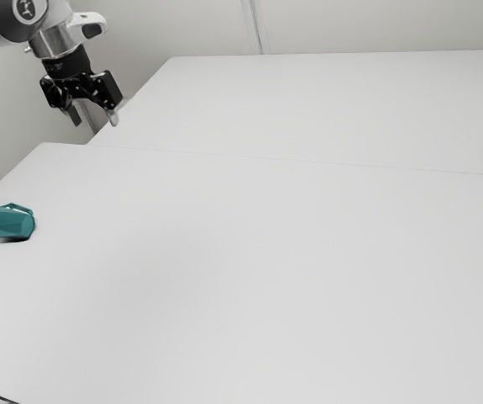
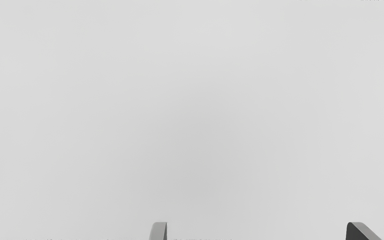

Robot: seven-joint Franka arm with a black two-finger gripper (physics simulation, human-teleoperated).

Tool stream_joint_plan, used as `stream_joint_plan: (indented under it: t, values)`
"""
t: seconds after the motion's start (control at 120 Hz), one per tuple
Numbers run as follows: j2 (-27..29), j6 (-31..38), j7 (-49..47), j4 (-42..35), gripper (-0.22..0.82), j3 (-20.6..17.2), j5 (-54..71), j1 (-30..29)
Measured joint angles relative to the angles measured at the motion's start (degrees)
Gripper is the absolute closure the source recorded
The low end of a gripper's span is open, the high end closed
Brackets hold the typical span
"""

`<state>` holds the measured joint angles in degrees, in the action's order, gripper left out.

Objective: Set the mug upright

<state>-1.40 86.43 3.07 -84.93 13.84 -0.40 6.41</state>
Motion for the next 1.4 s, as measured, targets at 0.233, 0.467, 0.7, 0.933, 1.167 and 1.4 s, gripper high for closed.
stream_joint_plan:
  t: [0.233, 0.467, 0.7, 0.933, 1.167, 1.4]
  values:
    - [-0.68, -1.30, 0.22, 0.09, 0.02, 2.98, -0.06, -5.55]
    - [-3.46, -1.37, 2.40, 3.09, 0.02, 2.44, -0.38, -17.63]
    - [-12.63, -1.40, 7.14, 13.24, 0.02, 1.97, -1.14, -26.15]
    - [-18.17, 0.24, 14.29, 17.41, 0.02, 1.82, -7.47, -39.11]
    - [-23.66, 6.18, 24.75, 20.15, 0.02, -1.11, -19.50, -50.04]
    - [-29.66, 10.85, 37.91, 22.74, 0.02, -5.44, -30.40, -57.61]
